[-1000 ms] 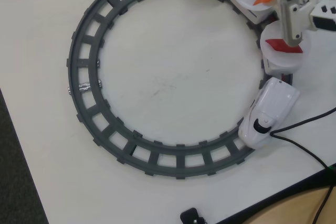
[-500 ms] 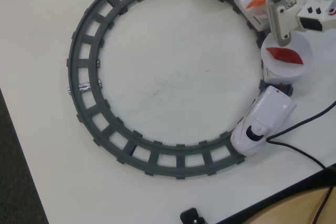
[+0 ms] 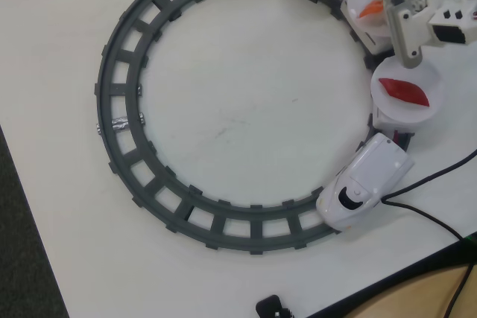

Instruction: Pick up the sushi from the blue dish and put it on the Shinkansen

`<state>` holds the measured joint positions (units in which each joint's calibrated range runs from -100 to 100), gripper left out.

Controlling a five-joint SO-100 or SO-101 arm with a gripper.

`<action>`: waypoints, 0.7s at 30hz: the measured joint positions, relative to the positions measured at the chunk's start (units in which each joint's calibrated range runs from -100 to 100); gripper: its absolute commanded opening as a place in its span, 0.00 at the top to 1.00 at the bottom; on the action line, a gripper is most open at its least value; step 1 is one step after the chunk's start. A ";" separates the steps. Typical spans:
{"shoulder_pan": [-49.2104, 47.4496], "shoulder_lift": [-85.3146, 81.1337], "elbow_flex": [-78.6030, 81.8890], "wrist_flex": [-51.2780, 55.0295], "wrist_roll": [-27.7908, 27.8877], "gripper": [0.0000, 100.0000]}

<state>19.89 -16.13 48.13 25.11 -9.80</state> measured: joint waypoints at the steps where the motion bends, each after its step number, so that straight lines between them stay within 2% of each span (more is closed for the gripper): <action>1: 0.32 -0.76 0.00 1.66 0.00 0.86; 21: -0.08 -4.55 -1.62 14.61 0.00 0.86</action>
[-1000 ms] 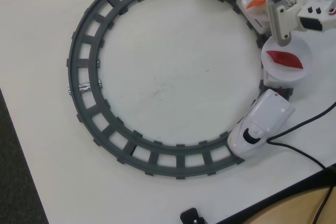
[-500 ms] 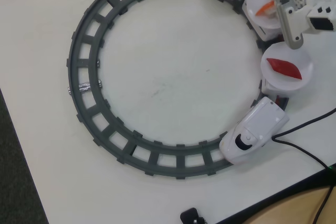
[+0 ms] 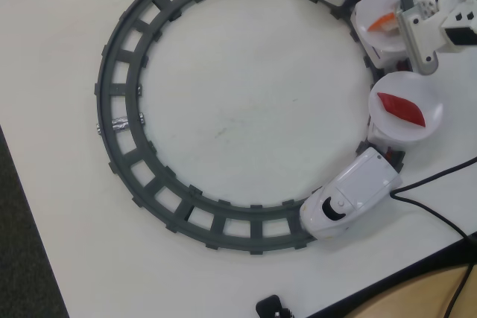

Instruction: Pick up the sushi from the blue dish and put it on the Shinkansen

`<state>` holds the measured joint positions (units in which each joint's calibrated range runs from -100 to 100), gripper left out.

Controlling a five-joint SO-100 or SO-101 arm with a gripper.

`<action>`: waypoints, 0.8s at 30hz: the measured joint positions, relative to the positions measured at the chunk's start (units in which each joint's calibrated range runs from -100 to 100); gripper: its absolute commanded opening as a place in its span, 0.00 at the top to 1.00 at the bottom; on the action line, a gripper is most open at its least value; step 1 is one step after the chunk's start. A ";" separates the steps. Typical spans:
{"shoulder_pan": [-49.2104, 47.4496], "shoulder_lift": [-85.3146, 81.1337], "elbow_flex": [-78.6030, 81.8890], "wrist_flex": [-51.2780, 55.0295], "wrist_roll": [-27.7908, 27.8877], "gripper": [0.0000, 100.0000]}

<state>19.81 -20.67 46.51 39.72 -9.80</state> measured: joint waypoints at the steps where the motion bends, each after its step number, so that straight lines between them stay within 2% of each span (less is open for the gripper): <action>1: 0.00 0.00 -0.27 0.70 0.00 0.86; 6: -0.79 -3.28 -0.18 3.50 0.00 0.86; 12: -3.70 -13.05 -0.09 7.70 0.00 0.97; 15: -1.42 -18.36 -0.09 7.79 0.00 0.97; 20: 10.08 -25.60 0.81 9.62 0.00 0.93; 24: 18.59 -29.64 8.01 9.89 0.21 0.90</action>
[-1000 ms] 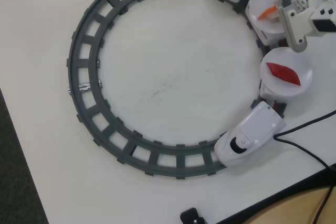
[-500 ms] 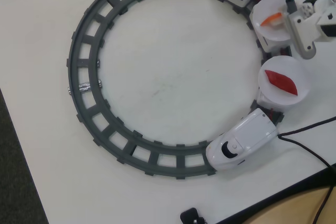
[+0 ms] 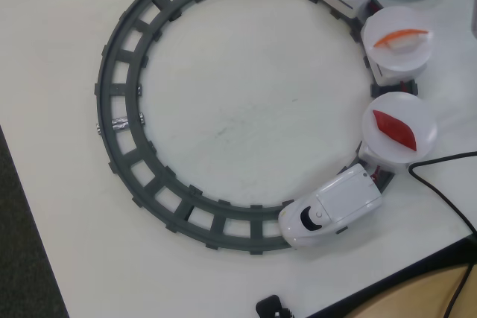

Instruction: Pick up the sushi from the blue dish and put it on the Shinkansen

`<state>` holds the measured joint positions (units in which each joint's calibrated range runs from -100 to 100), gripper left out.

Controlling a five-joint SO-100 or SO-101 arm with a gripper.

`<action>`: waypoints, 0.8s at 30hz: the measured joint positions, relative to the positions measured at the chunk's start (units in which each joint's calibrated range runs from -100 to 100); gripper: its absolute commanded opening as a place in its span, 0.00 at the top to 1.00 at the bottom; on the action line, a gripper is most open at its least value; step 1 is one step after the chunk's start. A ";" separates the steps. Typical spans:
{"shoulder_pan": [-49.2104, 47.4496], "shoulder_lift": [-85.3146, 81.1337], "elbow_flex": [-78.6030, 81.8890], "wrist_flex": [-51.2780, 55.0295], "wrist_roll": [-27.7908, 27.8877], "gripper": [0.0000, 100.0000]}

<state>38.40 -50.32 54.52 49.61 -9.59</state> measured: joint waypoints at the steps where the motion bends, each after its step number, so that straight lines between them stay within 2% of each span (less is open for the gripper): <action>1: 2.13 -1.09 2.34 0.17 0.58 0.90; 9: 8.82 -12.46 23.14 0.26 8.37 0.90; 16: 12.37 -27.03 35.48 1.84 9.20 0.90; 24: 13.15 -41.94 37.55 15.75 9.31 0.90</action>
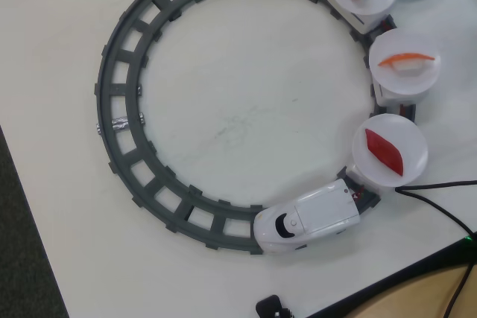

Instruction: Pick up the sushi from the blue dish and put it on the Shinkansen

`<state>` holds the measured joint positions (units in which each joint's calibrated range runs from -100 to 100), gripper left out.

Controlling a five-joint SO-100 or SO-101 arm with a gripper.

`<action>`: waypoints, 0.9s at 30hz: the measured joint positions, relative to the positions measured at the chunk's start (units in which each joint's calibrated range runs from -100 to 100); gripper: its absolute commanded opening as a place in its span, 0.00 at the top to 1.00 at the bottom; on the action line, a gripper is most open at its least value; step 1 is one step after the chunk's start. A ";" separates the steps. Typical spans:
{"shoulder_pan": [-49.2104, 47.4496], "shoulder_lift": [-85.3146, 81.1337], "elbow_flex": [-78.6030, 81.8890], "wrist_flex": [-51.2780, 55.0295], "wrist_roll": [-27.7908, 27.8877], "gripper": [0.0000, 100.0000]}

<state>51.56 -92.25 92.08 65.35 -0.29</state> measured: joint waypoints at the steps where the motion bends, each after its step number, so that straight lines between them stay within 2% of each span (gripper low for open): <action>1: 0.08 -1.43 0.99 1.14 0.00 0.90; 5: 1.18 -6.15 1.98 3.67 0.00 0.90; 27: 0.87 -6.40 2.07 4.02 0.00 0.90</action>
<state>52.42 -98.65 94.15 69.38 -0.29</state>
